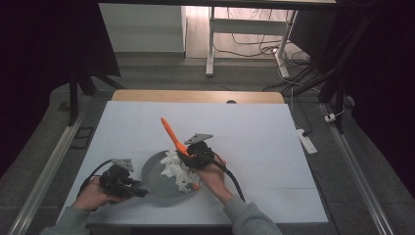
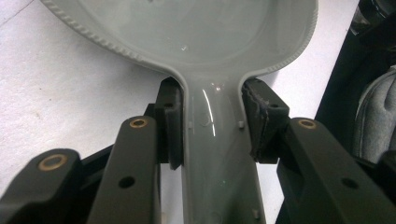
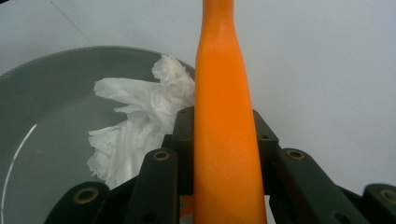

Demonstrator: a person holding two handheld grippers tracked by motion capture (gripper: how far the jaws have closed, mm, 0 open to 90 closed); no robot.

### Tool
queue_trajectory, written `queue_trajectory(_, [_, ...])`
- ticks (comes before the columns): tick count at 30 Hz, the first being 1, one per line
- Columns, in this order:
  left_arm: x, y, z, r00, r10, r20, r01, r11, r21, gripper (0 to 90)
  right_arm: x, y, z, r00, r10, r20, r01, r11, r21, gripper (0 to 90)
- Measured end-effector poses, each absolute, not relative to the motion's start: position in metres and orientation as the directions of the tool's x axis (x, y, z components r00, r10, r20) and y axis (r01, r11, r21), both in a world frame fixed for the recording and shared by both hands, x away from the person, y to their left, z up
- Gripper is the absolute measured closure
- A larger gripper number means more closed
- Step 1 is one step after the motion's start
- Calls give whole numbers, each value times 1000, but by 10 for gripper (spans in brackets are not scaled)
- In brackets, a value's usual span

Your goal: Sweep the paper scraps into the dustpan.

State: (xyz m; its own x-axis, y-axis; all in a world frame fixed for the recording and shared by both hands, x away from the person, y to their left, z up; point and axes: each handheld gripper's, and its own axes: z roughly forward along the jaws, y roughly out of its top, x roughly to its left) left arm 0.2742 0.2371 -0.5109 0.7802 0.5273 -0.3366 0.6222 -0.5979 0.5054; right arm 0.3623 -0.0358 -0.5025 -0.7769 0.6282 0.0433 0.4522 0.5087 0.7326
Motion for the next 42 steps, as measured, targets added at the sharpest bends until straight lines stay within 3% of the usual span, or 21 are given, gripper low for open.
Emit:
queue_trajectory(17, [274,238,-511,783,525,-334,619,-602,505,615,348,-6,-496,-826,562,36,396,534,747,705])
queue_trajectory(32, [274,237,-511,780,529,-334,622,-599,505,614,360,-48,-473,-775,631,34,402,450,797,705])
queue_trajectory(42, [271,235,-511,778,537,-328,624,-597,504,614,370,-79,-484,-715,699,3,455,463,761,705])
